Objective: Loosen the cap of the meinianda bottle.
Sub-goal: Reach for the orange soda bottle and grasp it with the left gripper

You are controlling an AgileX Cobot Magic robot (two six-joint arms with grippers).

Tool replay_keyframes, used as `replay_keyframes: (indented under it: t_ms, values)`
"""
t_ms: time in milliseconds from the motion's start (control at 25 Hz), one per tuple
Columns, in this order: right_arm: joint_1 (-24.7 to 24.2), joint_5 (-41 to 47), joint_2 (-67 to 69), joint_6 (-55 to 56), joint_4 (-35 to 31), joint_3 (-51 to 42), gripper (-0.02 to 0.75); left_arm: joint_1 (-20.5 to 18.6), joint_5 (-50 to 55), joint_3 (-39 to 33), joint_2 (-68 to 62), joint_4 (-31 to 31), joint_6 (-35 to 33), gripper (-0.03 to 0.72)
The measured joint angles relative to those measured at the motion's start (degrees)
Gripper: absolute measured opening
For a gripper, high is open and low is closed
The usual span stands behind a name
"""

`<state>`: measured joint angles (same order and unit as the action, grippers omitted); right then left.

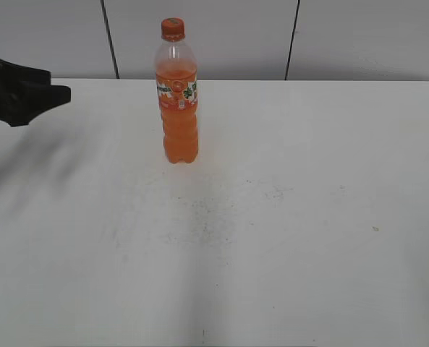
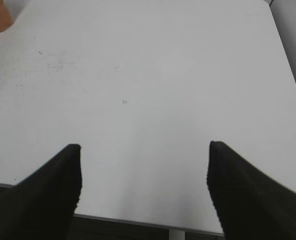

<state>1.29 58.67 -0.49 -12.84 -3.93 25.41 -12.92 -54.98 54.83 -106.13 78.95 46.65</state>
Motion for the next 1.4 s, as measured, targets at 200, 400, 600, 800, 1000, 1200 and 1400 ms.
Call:
replay_keyframes:
  t_ms: [200, 400, 600, 800, 1000, 1200, 1400]
  values:
    - [0.0, 0.0, 0.0, 0.0, 0.0, 0.0, 0.587, 1.5, -9.4, 11.9, -11.1, 9.6, 3.0, 0.431]
    - [0.0, 0.0, 0.0, 0.0, 0.0, 0.0, 0.587, 6.0, -10.1, 20.2, -17.8, 13.4, 5.9, 0.534]
    - [0.0, 0.0, 0.0, 0.0, 0.0, 0.0, 0.587, 11.4, -8.8, 25.7, -22.7, 13.5, 6.3, 0.564]
    - [0.0, 0.0, 0.0, 0.0, 0.0, 0.0, 0.587, 15.6, -8.1, 31.6, -28.0, 12.4, 6.3, 0.567]
    - [0.0, 0.0, 0.0, 0.0, 0.0, 0.0, 0.587, 18.6, -7.8, 36.2, -31.9, 8.9, 6.3, 0.569]
    - [0.0, 0.0, 0.0, 0.0, 0.0, 0.0, 0.587, 19.6, -6.9, 37.2, -32.5, 7.8, 6.3, 0.558]
    - [0.0, 0.0, 0.0, 0.0, 0.0, 0.0, 0.587, 19.7, -6.9, 37.3, -32.8, 7.5, 6.3, 0.486]
